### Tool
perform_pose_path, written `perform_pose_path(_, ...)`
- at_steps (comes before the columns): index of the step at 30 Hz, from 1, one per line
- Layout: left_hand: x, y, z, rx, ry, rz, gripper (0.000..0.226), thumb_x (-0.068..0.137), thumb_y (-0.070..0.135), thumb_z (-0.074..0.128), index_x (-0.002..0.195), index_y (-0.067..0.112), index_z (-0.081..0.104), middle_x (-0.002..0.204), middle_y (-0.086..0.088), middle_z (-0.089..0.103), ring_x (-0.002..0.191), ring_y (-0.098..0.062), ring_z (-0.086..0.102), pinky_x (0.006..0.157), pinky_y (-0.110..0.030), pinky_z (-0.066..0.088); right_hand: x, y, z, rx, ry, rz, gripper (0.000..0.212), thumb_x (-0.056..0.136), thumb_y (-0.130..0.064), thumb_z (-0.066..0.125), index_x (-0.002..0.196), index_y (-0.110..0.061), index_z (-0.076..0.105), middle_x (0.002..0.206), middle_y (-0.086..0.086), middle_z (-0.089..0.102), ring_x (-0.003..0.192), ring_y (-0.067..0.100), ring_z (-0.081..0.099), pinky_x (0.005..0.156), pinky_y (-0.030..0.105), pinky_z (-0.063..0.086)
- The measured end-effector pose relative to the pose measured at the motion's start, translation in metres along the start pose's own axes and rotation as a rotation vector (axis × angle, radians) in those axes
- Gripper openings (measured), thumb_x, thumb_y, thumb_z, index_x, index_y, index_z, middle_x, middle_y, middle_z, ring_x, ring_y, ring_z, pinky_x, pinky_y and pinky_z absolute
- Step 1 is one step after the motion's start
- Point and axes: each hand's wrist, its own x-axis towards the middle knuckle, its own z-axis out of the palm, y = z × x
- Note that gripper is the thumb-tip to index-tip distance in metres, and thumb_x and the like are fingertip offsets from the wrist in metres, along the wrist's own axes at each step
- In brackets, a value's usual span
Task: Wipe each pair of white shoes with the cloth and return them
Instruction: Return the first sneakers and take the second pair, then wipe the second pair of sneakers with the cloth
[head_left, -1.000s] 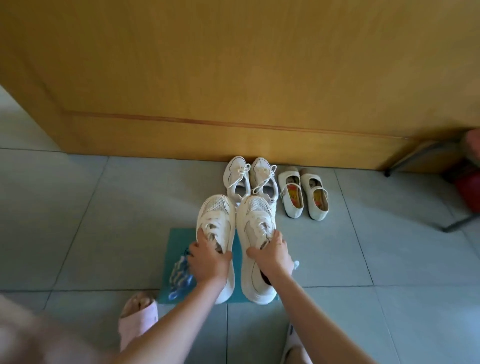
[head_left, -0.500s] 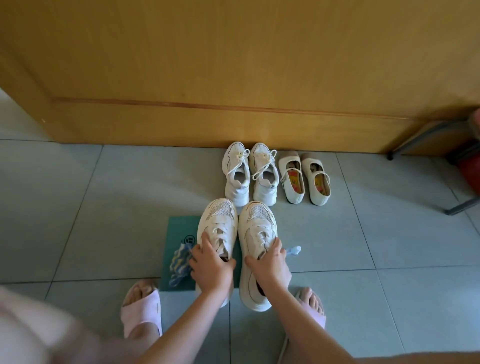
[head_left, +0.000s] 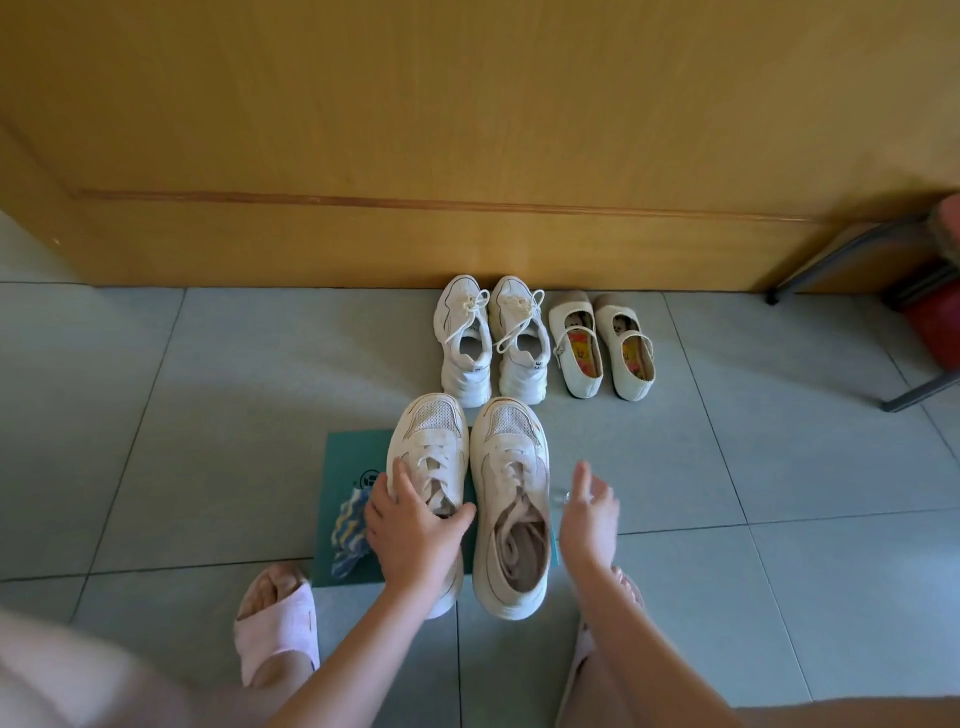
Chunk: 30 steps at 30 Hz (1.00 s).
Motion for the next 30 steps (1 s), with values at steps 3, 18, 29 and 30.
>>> perform_pose_path(3, 0.006, 0.002, -0.005, -0.044, 0.051, 0.08, 0.098, 0.072, 0.051, 0.071, 0.147, 0.016, 0.019, 0.151, -0.013, 0.021, 0.138, -0.032, 0.02, 0.111, -0.044, 0.022, 0.038, 0.025, -0.017, -0.017, 0.104, 0.075, 0.049, 0.091, -0.022, 0.054, 0.136, -0.007, 0.041, 0.138, 0.015, 0.04, 0.121, 0.031, 0.044, 0.097, 0.038, 0.035)
perform_pose_path(18, 0.019, -0.006, -0.005, -0.224, 0.058, 0.073, 0.091, 0.074, 0.037, 0.076, 0.144, 0.007, 0.026, 0.146, -0.013, 0.026, 0.135, -0.029, 0.029, 0.11, -0.042, 0.029, 0.107, 0.06, 0.002, -0.157, -0.108, 0.028, 0.03, 0.084, -0.018, 0.067, 0.114, -0.015, 0.067, 0.113, 0.007, 0.066, 0.08, 0.024, 0.058, 0.068, 0.026, 0.041)
perform_pose_path(29, 0.026, 0.04, -0.02, -0.349, 0.077, 0.601, 0.042, 0.084, 0.021, 0.068, 0.123, 0.016, 0.054, 0.127, 0.003, 0.05, 0.116, -0.008, 0.049, 0.098, -0.023, 0.043, 0.082, -0.09, -0.035, 0.121, -0.173, -0.611, 0.012, 0.096, -0.014, 0.048, 0.098, -0.014, 0.061, 0.078, -0.011, 0.061, 0.062, -0.01, 0.052, 0.055, 0.007, 0.037)
perform_pose_path(30, 0.028, 0.047, -0.021, -0.366, 0.041, 0.628, 0.043, 0.084, 0.023, 0.067, 0.125, 0.017, 0.053, 0.129, 0.003, 0.049, 0.113, -0.006, 0.049, 0.095, -0.018, 0.043, 0.075, -0.104, -0.037, 0.126, -0.279, -0.652, 0.013, 0.096, -0.012, 0.048, 0.098, -0.012, 0.061, 0.077, -0.012, 0.061, 0.061, -0.012, 0.052, 0.057, 0.005, 0.038)
